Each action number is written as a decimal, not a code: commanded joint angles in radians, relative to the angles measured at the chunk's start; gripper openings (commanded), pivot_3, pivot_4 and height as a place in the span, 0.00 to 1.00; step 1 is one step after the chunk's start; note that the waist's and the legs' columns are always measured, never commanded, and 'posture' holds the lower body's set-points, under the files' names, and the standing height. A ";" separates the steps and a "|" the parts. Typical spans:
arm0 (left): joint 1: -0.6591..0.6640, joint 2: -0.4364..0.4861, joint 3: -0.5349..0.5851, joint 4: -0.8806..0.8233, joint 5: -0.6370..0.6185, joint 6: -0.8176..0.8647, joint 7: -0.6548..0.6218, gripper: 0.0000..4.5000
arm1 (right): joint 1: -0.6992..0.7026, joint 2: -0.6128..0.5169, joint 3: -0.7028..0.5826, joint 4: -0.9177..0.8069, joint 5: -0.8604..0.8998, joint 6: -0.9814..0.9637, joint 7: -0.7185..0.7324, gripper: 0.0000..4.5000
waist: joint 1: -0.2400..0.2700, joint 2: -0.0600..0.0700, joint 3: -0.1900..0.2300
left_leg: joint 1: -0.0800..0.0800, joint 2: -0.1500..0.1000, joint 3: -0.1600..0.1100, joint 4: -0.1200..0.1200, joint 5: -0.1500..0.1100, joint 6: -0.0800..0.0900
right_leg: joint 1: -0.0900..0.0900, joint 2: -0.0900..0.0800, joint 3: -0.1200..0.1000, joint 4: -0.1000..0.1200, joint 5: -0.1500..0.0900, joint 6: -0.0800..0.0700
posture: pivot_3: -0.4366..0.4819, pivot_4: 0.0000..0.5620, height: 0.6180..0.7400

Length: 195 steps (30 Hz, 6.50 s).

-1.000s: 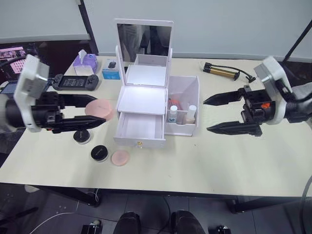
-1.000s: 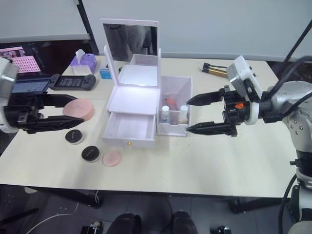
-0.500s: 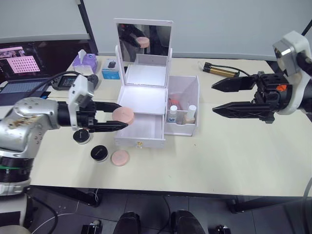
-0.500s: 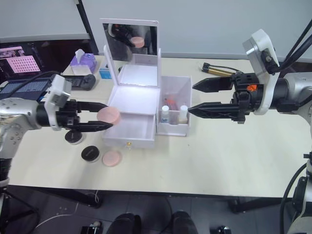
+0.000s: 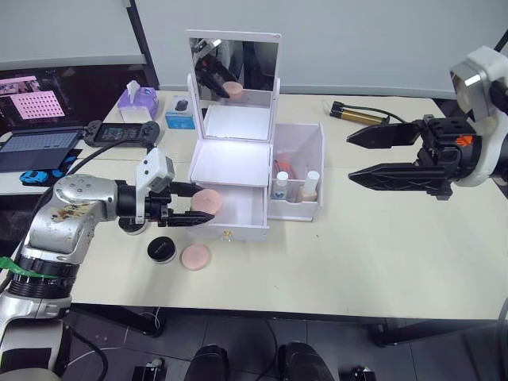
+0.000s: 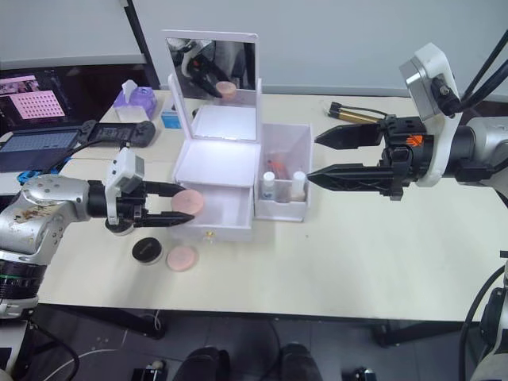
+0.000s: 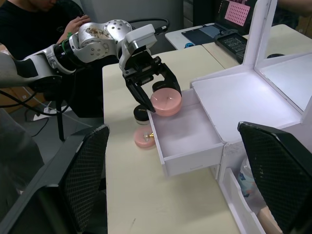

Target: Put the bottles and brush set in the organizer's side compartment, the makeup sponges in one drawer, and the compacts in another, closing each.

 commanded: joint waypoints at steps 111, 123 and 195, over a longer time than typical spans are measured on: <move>0.662 -0.289 0.116 -0.204 0.161 -0.195 0.428 0.82 | -0.207 -0.003 0.194 0.175 -0.232 -0.154 0.366 1.00 | -0.007 0.001 -0.002 | 0.001 0.002 -0.004 -0.001 -0.001 0.001 | -0.001 -0.004 0.000 0.000 0.001 -0.002 | 0.48 0.27 0.88; 0.776 0.001 0.413 -0.301 -0.056 -0.086 0.191 0.66 | -0.189 0.009 0.183 0.163 -0.237 -0.158 0.353 1.00 | -0.013 0.003 -0.001 | 0.001 0.003 -0.004 -0.002 -0.001 0.001 | -0.004 -0.004 0.000 0.002 0.000 -0.003 | 0.48 0.27 0.88; -0.037 -0.096 0.214 -0.184 -0.139 0.248 0.160 1.00 | -0.030 -0.034 0.047 -0.020 -0.104 -0.174 0.052 1.00 | -0.014 0.001 -0.001 | 0.000 0.000 -0.003 0.000 0.000 0.001 | 0.000 0.000 0.000 0.000 0.001 0.001 | 0.48 0.27 0.88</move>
